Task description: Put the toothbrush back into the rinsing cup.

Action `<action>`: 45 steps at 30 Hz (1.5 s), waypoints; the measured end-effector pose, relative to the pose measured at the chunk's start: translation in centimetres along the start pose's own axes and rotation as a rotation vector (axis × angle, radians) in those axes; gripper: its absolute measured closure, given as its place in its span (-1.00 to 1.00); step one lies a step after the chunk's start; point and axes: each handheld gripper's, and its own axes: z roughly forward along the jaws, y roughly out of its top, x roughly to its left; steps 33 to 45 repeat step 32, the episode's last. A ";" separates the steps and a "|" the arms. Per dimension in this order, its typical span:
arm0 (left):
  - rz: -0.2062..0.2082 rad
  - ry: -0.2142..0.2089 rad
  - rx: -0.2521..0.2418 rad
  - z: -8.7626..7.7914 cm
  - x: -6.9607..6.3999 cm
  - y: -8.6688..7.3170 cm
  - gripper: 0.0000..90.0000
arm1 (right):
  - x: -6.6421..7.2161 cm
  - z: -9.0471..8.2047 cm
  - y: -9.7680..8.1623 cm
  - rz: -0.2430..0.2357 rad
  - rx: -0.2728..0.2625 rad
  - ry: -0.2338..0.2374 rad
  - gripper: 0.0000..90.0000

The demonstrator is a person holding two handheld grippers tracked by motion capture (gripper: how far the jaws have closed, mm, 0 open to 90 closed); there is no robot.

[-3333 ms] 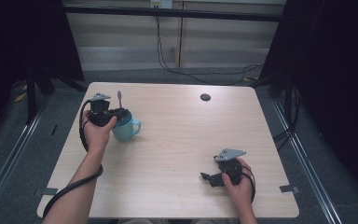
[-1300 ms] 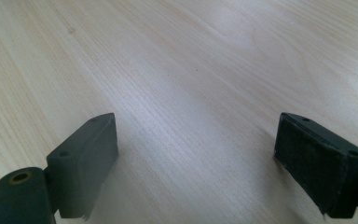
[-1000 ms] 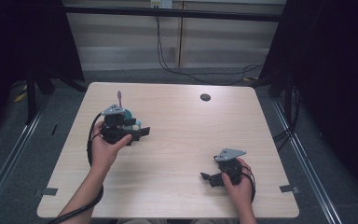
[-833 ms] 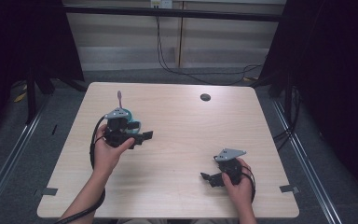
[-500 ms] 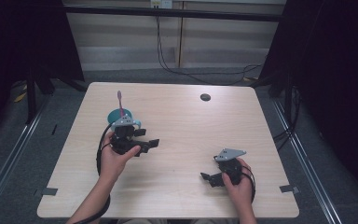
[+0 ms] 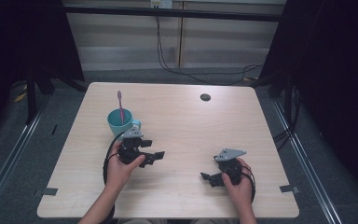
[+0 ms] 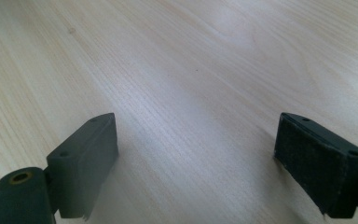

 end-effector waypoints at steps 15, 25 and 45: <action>0.024 -0.007 0.057 1.6 -0.5 -2.4 -0.53 | 0.0 0.0 0.0 -0.002 0.000 0.000 -0.71; 0.065 0.015 0.099 2.0 -1.0 -3.6 -0.53 | 0.0 0.0 0.0 -0.002 0.000 0.000 -0.72; 0.095 0.037 0.116 1.9 -1.2 -3.8 -0.54 | 0.0 0.0 0.0 -0.001 0.001 0.000 -0.72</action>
